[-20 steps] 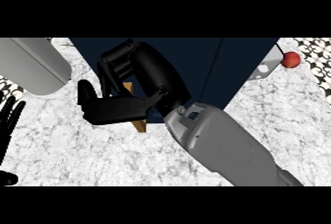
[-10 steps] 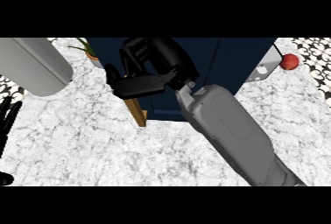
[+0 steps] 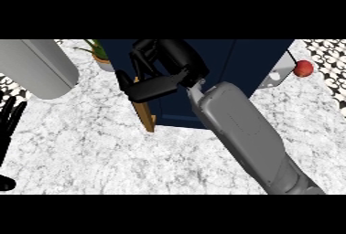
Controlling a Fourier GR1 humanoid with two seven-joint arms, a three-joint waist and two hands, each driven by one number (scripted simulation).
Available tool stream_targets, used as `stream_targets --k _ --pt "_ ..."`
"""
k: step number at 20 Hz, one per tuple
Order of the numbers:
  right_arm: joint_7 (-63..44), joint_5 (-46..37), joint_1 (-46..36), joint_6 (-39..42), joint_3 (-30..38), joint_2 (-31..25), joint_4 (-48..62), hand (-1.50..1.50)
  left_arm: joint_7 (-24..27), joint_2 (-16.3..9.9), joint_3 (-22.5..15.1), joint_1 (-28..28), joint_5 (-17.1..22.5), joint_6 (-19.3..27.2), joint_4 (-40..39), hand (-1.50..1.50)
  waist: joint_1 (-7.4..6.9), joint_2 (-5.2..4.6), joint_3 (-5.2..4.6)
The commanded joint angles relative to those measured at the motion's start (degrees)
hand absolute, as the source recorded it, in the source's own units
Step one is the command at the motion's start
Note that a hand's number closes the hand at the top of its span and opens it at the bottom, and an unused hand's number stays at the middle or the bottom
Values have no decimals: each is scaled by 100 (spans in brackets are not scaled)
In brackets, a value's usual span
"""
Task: Pick up the wine, place it into the cabinet and close the cabinet
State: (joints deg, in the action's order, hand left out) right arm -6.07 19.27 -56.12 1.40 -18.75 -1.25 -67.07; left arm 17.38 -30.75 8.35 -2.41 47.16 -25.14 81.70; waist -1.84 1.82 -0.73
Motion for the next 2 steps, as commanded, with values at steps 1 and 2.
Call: stream_targets --k 1,2 --pt "99 -158 -146 -187 540 -418 864 150 -200 19 -62 160 61 97 89 -150 63 -239 72" --pt "16 -214 -162 -291 467 -308 866 150 -147 7 -11 109 32 87 103 -150 56 -222 71"
